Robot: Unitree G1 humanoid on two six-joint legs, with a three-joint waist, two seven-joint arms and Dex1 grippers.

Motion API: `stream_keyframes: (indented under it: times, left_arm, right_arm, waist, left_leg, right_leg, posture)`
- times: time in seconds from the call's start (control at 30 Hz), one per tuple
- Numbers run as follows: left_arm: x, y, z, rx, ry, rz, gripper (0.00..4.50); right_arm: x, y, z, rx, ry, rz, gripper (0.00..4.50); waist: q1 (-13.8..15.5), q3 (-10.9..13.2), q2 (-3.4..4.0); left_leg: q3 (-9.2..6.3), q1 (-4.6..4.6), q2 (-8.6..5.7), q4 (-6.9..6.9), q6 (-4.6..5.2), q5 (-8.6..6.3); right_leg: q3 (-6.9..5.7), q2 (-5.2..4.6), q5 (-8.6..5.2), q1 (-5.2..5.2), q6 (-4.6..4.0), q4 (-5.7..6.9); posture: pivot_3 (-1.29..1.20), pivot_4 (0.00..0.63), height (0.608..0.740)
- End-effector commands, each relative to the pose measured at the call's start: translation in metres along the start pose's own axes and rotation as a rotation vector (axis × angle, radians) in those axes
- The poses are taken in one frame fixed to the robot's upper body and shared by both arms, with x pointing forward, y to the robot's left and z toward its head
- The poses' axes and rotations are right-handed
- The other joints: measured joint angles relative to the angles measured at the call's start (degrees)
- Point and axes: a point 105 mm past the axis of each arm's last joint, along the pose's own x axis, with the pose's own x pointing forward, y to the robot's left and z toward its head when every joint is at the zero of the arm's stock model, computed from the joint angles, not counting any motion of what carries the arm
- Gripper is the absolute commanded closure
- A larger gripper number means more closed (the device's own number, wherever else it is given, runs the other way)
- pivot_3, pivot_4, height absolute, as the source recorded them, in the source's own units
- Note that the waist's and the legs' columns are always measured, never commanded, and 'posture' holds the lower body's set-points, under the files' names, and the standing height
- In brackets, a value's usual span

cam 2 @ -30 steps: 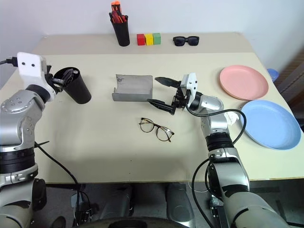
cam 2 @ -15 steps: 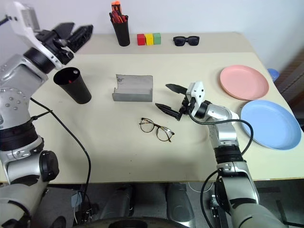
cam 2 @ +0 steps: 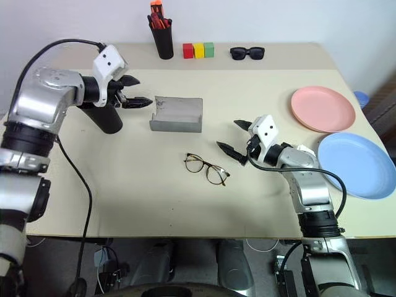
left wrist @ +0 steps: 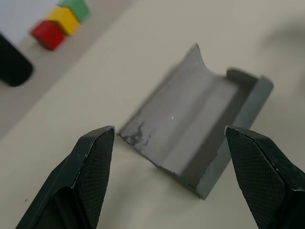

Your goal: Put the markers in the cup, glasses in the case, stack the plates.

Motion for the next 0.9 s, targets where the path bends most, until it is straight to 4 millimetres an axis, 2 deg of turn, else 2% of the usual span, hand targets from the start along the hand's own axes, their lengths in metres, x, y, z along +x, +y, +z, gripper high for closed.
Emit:
stream_keyframes:
  times: [0.03,0.13,0.23,0.47,0.57,0.77,0.9]
  left_arm:
    - [0.008,-0.001,0.002,0.086,0.047,-0.077,0.72]
    - [0.026,-0.014,-0.008,0.129,0.133,-0.184,0.72]
    - [0.039,-0.019,-0.013,0.167,0.189,-0.208,0.72]
    - [0.051,-0.020,-0.017,0.238,0.280,-0.201,0.72]
    - [0.054,-0.017,-0.015,0.270,0.305,-0.175,1.42]
    - [0.055,-0.022,-0.013,0.300,0.319,-0.218,4.36]
    - [0.057,-0.028,-0.005,0.285,0.258,-0.261,4.36]
  right_arm:
    - [-0.004,0.002,0.013,-0.021,-0.029,-0.001,0.00]
    - [-0.005,0.002,0.010,-0.031,-0.028,-0.018,0.00]
    - [-0.005,0.005,0.011,-0.032,-0.034,-0.020,0.00]
    - [-0.005,0.006,0.012,-0.033,-0.041,-0.029,0.00]
    - [-0.005,0.005,0.013,-0.035,-0.045,-0.033,0.00]
    - [-0.006,0.005,0.014,-0.037,-0.050,-0.037,0.00]
    - [-0.007,0.004,0.014,-0.040,-0.052,-0.044,0.00]
  waist:
    - [0.1,0.0,-0.05]
    - [0.2,0.0,-0.08]
    - [0.1,0.1,-0.13]
    - [0.0,0.1,-0.18]
    - [0.1,0.1,-0.19]
    - [0.1,0.1,-0.23]
    - [0.1,0.2,-0.26]
  left_leg:
    - [0.00,-0.02,0.00,0.01,0.00,0.00]
    - [-0.01,-0.06,0.00,0.03,0.01,0.00]
    - [0.00,-0.08,0.00,0.06,0.01,0.00]
    - [-0.01,-0.08,0.00,0.03,0.03,-0.01]
    - [-0.01,-0.08,0.00,0.04,0.03,-0.01]
    - [-0.02,-0.08,0.00,0.06,0.03,-0.01]
    - [-0.02,-0.09,0.00,0.05,0.03,-0.01]
  right_leg:
    - [-0.01,0.00,0.00,-0.01,0.01,0.00]
    - [-0.01,0.00,0.00,-0.01,0.01,-0.01]
    - [-0.02,-0.01,0.00,-0.01,0.02,-0.01]
    - [-0.01,0.00,-0.01,-0.05,0.04,0.00]
    - [-0.01,0.00,-0.01,-0.04,0.04,0.00]
    - [-0.02,0.00,-0.01,-0.03,0.04,0.01]
    - [-0.02,0.00,-0.01,-0.04,0.05,0.02]
  posture:
    - [0.00,0.150,0.740]
    - [0.00,0.150,0.740]
    - [0.00,0.150,0.740]
    - [0.00,0.150,0.740]
    - [0.00,0.150,0.740]
    - [0.00,0.150,0.740]
    - [0.00,0.150,0.740]
